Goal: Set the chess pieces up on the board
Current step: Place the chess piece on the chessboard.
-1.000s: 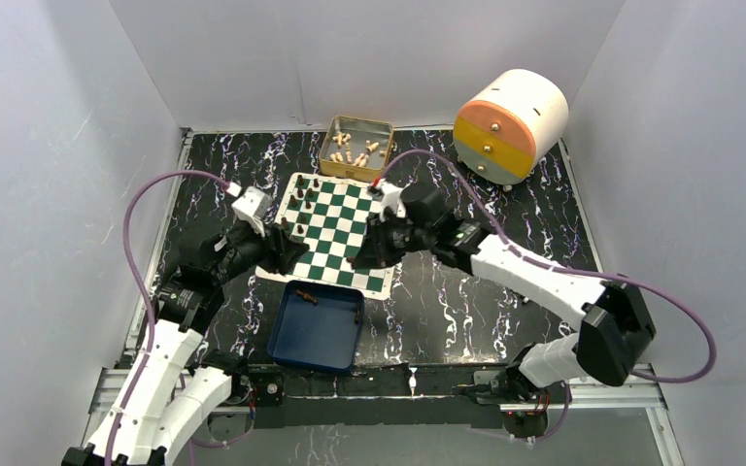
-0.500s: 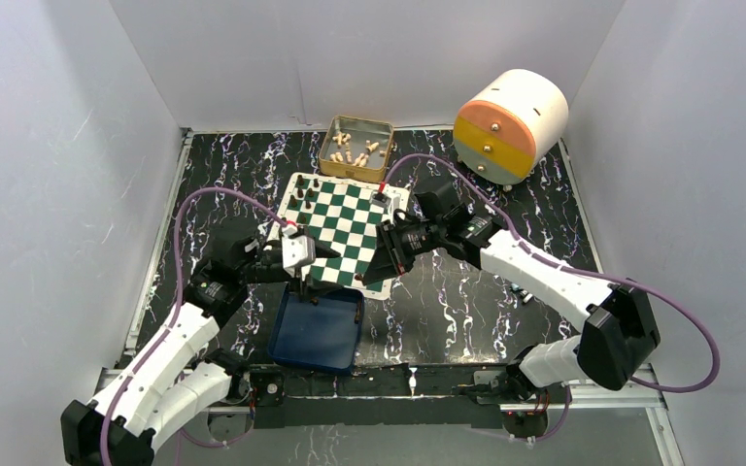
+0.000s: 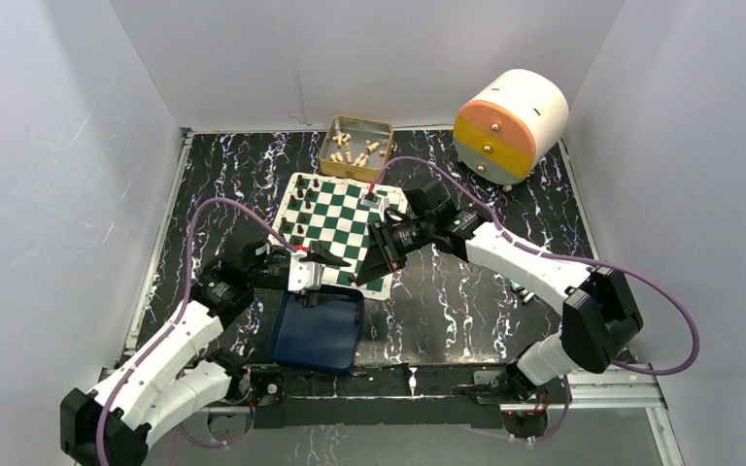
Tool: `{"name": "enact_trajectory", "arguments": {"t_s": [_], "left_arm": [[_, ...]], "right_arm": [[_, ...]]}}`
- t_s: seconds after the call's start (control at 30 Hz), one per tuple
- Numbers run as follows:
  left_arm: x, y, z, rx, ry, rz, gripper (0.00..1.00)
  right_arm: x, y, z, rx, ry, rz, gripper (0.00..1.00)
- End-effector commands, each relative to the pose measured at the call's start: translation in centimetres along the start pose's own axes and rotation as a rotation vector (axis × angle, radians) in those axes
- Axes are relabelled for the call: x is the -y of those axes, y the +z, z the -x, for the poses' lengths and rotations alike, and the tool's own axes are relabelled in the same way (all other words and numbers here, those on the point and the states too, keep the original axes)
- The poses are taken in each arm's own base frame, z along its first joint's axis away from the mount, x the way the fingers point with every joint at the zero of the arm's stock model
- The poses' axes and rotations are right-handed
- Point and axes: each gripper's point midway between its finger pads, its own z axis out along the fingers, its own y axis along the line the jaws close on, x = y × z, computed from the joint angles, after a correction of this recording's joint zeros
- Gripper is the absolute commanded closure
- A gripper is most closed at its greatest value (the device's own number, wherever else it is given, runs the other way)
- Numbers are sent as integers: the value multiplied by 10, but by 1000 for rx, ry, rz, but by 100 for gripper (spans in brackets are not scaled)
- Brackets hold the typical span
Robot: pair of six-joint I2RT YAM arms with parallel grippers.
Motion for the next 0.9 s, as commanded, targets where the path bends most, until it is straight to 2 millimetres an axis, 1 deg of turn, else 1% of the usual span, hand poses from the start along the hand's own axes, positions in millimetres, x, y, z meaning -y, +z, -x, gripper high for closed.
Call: {"name": "enact_trajectory", "arguments": {"t_s": [0.0,0.13,0.27,0.37,0.43,0.53,0.57,0.73,0.77,0.83,0.87], "left_arm": [[8,6,1,7,30,-63,44],[8,10,-4,-14,31,-70,52],[6,11,-3,-21,27,-67,54],[5,12,-1,-24,8,-65,61],[4,13,0,-30,-20,-59,68],[-1,12,-1,-52,-63,-24,86],[-1,11,-2,-56,-73,-17,88],[-4,8,-2,-70,-115,19,95],[-5,8,-2,-75,-130,31,96],[-11,8,-2,-83,-172,65,95],[-16,8,0,-79,-208,97,96]], "right_arm": [[-29,-3,19,30,-73,90,86],[-32,-2,21,29,-75,95,86],[-35,-4,24,45,-92,89,86],[-32,-5,30,70,-98,46,85],[-33,-7,36,102,-110,26,85],[-33,-10,43,151,-121,2,83],[-33,-11,44,164,-124,-6,83],[-26,-14,55,232,-114,-76,82],[-24,-16,59,259,-108,-96,81],[-18,-19,67,324,-84,-136,80],[-17,-22,71,368,-62,-148,79]]}}
